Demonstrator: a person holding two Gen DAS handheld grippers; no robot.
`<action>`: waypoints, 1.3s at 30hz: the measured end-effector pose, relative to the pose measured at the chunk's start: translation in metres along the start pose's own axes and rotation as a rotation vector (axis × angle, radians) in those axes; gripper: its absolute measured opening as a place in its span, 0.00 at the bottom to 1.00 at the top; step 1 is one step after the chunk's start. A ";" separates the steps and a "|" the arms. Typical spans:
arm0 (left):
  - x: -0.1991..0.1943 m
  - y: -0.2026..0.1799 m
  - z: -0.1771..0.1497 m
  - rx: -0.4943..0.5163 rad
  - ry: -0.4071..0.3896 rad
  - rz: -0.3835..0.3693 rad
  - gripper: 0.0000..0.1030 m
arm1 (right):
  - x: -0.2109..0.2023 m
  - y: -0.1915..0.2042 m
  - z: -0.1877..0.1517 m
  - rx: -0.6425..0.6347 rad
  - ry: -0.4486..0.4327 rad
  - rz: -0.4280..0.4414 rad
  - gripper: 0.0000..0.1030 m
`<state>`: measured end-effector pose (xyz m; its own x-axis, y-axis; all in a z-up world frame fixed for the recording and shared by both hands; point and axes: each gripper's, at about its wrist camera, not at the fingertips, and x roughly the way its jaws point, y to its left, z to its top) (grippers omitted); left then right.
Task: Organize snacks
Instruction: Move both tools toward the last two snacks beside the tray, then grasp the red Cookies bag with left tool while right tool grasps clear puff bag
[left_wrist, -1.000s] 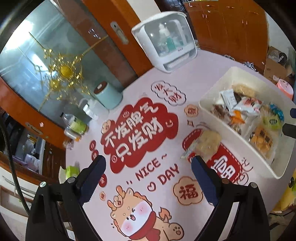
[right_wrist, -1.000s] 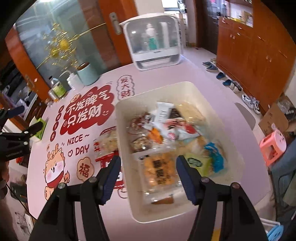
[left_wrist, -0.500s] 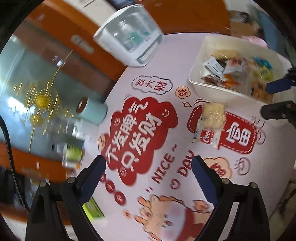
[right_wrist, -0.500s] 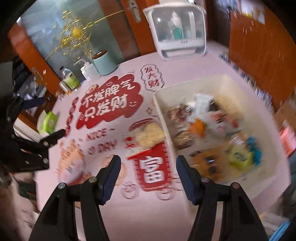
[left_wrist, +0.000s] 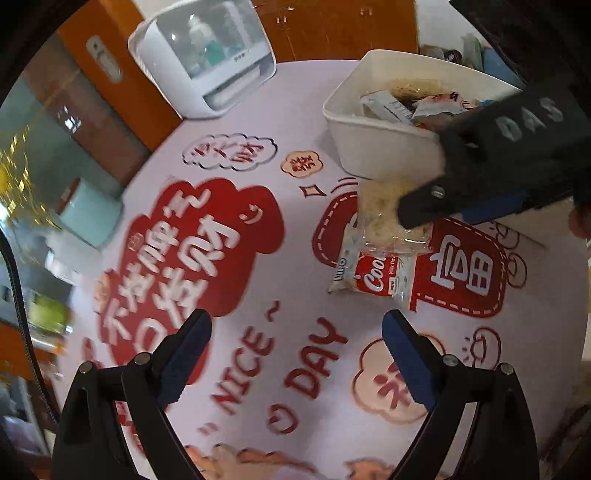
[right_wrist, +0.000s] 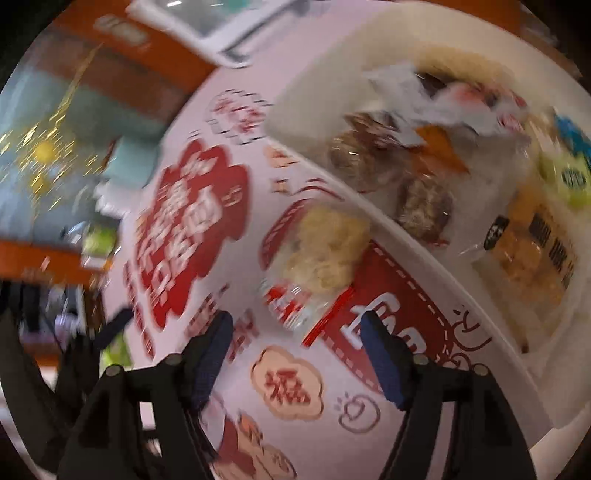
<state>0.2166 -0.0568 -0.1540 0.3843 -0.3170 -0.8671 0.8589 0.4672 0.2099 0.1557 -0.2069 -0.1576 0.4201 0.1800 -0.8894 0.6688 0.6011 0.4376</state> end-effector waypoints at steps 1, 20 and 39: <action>0.007 0.000 -0.002 -0.020 -0.004 -0.011 0.90 | 0.005 -0.001 0.003 0.016 -0.007 -0.009 0.71; 0.074 0.016 -0.001 -0.269 0.033 -0.213 0.90 | 0.057 0.009 0.035 0.009 -0.094 -0.163 0.60; 0.106 -0.014 0.029 -0.142 0.075 -0.242 0.99 | 0.017 -0.040 -0.003 0.152 -0.085 -0.091 0.48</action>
<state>0.2554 -0.1207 -0.2360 0.1435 -0.3736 -0.9164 0.8643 0.4984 -0.0679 0.1341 -0.2258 -0.1910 0.3992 0.0602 -0.9149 0.7889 0.4859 0.3762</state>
